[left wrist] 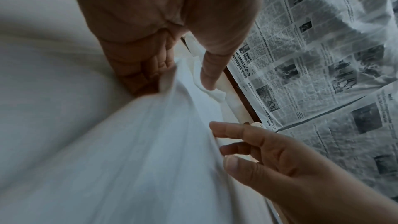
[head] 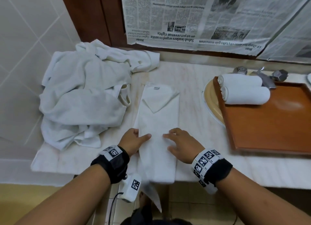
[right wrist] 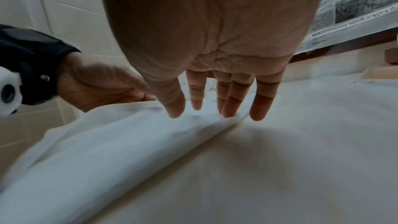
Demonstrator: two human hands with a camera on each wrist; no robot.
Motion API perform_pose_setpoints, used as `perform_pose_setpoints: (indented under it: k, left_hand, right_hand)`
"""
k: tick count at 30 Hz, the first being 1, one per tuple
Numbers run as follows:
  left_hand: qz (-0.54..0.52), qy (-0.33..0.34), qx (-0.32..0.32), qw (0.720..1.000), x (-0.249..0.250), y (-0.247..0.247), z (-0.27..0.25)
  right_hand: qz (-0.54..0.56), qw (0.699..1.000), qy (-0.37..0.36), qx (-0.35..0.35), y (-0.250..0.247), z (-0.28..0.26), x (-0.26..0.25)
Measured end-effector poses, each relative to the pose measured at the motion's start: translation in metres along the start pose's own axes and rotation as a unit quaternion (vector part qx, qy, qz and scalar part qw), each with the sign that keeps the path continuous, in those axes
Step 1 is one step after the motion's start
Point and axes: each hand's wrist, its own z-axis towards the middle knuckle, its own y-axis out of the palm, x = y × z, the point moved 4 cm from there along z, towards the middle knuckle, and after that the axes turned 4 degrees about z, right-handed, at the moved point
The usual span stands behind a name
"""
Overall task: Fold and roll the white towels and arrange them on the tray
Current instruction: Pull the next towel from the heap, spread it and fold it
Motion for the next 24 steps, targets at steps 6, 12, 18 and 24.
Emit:
perform_pose_setpoints:
  k: [6,12,18,24]
  left_hand:
    - [0.103,0.048,0.067,0.991,0.037,-0.001,0.048]
    - [0.283,0.06,0.079,0.954,0.062,-0.004,0.084]
    - [0.383,0.067,0.082,0.918,0.064,-0.01,0.1]
    - [0.344,0.032,0.088,0.934,0.065,-0.016,0.109]
  right_hand:
    - [-0.024,0.999,0.024,0.014,-0.028,0.033,0.01]
    - [-0.032,0.996,0.013,0.08,-0.07,0.092,0.014]
    - [-0.188,0.976,-0.046,0.101,-0.093,0.145,0.015]
    - [-0.086,0.99,-0.006,0.111,-0.122,0.189,0.027]
